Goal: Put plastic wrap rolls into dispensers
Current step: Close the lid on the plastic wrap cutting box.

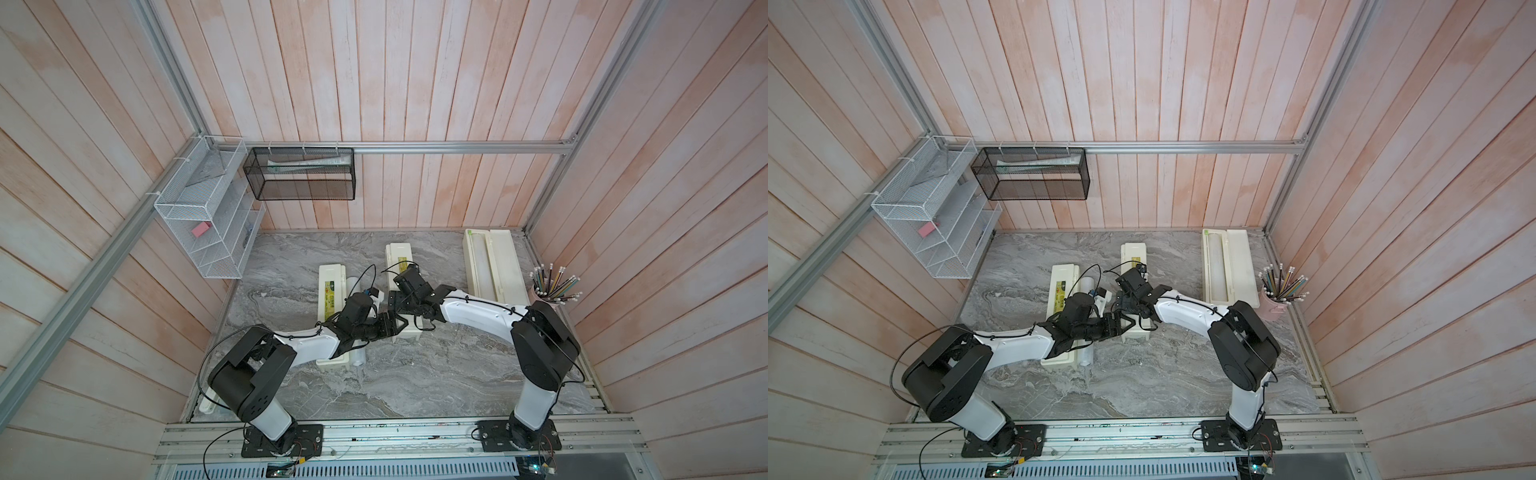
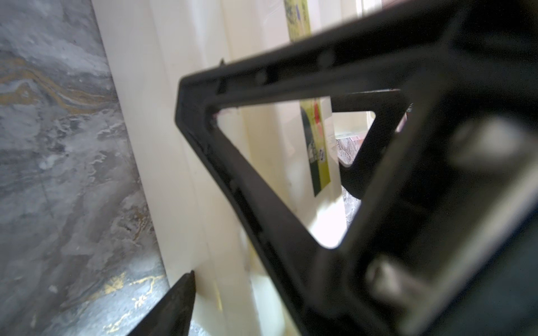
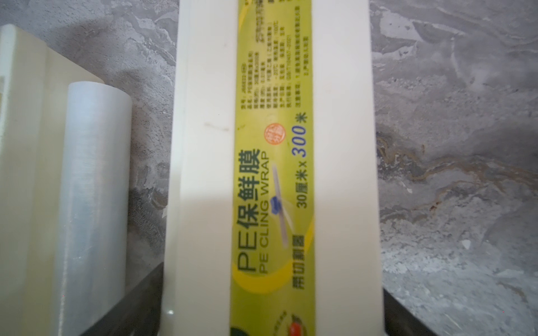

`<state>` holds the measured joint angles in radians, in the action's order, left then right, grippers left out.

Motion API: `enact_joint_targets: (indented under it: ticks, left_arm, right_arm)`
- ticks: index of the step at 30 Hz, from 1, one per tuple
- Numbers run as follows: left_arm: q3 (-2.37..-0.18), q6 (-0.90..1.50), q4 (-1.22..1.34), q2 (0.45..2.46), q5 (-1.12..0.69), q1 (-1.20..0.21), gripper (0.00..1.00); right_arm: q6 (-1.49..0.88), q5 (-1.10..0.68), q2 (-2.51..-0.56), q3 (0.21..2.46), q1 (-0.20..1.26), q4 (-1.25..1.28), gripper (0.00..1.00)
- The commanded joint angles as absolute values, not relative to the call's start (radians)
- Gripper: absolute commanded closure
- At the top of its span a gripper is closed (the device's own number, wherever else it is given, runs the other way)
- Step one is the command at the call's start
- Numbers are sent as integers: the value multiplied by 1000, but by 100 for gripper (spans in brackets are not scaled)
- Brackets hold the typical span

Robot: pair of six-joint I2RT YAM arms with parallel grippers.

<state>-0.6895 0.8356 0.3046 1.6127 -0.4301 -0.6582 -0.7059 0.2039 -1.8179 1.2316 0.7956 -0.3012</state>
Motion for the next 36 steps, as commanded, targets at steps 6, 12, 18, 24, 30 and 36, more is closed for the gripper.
enact_joint_targets:
  ticks: [6, 12, 18, 24, 30, 36]
  left_arm:
    - [-672, 845, 282, 1661, -410, -673, 25]
    - [-676, 847, 281, 1672, -410, -673, 27]
    - [-673, 853, 281, 1678, -405, -673, 28]
    - [-671, 855, 278, 1690, -407, -673, 30]
    - [-667, 863, 285, 1707, -409, -673, 31]
    - [-654, 873, 299, 1719, -409, -674, 31]
  right_arm:
    - [-699, 131, -1855, 1227, 816, -279, 9]
    - [-698, 132, -1851, 1229, 810, -282, 9]
    - [-696, 131, -1838, 1217, 799, -279, 9]
    - [-695, 125, -1833, 1210, 793, -276, 9]
    - [-694, 118, -1835, 1200, 788, -268, 9]
    - [-696, 112, -1835, 1189, 783, -262, 9]
